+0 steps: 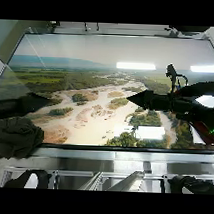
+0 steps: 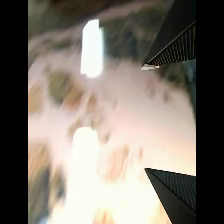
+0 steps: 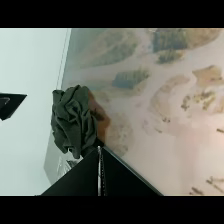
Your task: Fold the shirts.
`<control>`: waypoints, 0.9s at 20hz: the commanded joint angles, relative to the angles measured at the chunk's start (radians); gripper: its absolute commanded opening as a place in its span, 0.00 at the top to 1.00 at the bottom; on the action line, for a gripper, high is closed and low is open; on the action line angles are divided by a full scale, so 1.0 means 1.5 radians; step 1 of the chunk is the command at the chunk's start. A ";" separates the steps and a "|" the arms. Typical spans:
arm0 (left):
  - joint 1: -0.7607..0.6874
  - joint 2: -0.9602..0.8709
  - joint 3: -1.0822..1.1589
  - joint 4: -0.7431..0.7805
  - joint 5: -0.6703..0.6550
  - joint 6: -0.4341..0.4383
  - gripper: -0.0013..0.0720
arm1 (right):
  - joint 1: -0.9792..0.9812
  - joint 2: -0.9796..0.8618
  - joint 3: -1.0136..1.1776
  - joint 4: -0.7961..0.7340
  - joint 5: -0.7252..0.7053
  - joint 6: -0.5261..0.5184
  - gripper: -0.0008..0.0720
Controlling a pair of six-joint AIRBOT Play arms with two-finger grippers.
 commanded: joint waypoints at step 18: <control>0.183 -0.393 -0.008 0.477 0.090 -0.185 0.03 | 0.001 -0.001 -0.001 0.000 -0.002 0.000 0.93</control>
